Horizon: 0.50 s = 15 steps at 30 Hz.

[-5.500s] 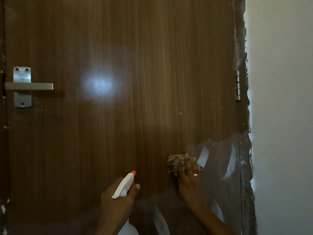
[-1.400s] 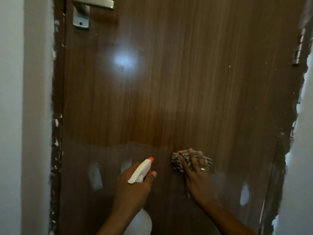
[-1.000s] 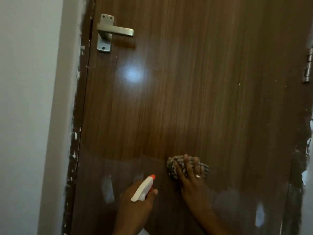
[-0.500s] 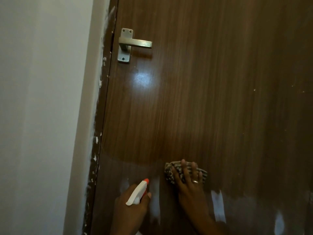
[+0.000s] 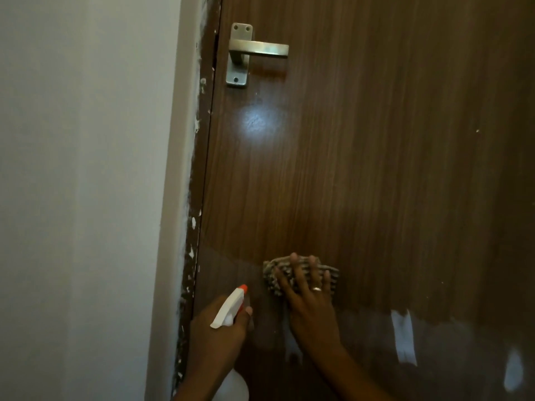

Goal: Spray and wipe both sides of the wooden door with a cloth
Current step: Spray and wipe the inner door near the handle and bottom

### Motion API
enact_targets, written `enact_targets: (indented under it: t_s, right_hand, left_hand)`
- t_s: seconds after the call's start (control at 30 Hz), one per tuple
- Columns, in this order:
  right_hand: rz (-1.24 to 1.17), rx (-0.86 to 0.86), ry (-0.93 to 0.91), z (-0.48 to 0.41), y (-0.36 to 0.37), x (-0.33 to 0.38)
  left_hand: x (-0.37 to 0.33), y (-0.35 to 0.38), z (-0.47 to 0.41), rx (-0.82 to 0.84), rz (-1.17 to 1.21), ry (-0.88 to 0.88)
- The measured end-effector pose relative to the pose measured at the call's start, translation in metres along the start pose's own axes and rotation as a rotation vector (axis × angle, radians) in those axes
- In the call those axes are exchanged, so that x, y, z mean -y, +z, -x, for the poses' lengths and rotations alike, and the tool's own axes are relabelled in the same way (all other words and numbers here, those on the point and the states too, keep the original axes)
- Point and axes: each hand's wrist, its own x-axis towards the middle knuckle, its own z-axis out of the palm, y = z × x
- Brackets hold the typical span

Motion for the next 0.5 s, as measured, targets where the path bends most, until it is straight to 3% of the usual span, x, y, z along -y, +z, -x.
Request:
enact_targets:
  t_s: [0.13, 0.2, 0.27, 0.33, 0.4, 0.5]
  right_hand:
    - [0.124, 0.043, -0.224, 0.045, 0.012, -0.026]
    - [0.105, 0.015, -0.106, 0.050, 0.008, -0.036]
    - [0.038, -0.030, 0.146, 0.031, 0.002, -0.024]
    - [-0.001, -0.075, 0.289, -0.005, -0.004, 0.003]
    - [-0.018, -0.067, 0.188, -0.033, -0.001, 0.031]
    - [0.066, -0.015, -0.133, -0.028, 0.020, 0.048]
  left_hand:
    - [0.009, -0.010, -0.004, -0.063, -0.001, -0.096]
    - [0.009, -0.019, -0.003, -0.043, -0.058, -0.079]
    - [0.011, -0.025, -0.004, -0.056, -0.071, -0.060]
    - [0.013, -0.026, -0.008, -0.055, -0.052, -0.122]
    - [0.015, -0.026, -0.011, -0.067, -0.021, -0.184]
    - [0.018, -0.033, -0.009, -0.062, -0.012, -0.087]
